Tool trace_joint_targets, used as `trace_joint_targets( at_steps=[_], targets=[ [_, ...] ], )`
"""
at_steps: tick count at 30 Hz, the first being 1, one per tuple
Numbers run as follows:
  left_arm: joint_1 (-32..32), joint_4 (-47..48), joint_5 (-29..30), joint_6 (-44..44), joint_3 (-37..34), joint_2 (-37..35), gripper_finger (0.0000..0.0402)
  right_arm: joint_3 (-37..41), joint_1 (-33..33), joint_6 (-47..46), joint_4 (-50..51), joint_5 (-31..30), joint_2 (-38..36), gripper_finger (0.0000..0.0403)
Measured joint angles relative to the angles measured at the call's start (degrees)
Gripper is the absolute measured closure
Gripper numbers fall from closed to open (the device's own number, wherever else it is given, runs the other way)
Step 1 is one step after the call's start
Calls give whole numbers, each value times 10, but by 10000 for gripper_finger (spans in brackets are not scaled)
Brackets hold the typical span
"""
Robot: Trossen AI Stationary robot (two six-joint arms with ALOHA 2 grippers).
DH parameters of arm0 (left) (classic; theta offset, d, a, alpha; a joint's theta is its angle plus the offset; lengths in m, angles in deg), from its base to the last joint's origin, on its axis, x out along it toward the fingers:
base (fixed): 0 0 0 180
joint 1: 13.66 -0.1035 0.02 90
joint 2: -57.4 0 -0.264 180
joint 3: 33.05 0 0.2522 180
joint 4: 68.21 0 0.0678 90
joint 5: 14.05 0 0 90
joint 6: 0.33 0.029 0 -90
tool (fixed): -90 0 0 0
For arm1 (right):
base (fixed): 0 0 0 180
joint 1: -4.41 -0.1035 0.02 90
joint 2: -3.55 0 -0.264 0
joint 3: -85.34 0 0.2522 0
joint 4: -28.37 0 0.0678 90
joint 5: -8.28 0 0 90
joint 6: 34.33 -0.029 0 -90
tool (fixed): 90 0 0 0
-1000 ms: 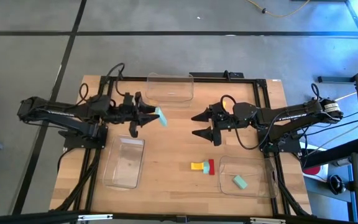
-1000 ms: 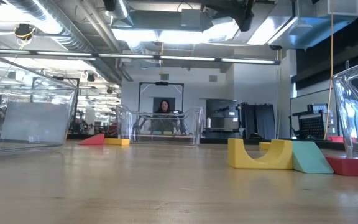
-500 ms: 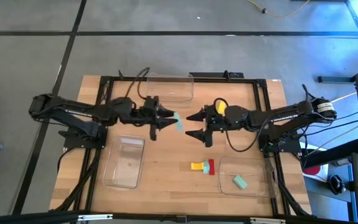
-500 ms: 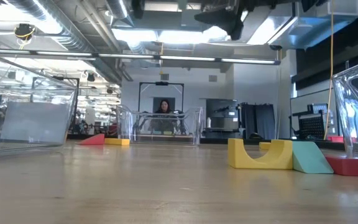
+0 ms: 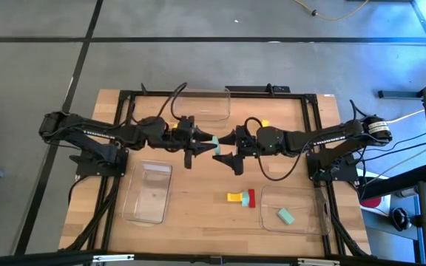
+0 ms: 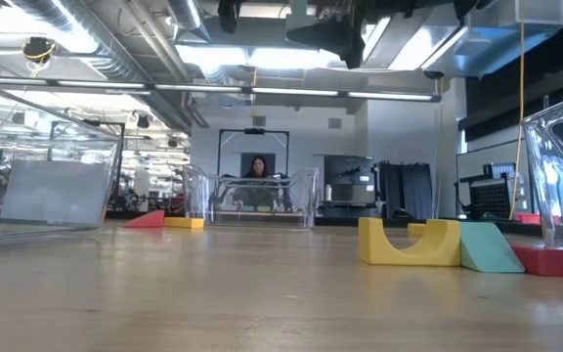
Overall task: Sort & place blocks by color
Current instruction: Put the left light blue block in the right transparent bin
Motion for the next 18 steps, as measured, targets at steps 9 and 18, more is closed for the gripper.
trace_joint_targets(
  at_steps=[9,18],
  targets=[
    [-1,4,4,-6,0,0,286,0,0,-1,-2,8,0,268],
    [-4,5,-5,2,-1,-1,243,0,0,14,6,22,-7,268]
  ],
)
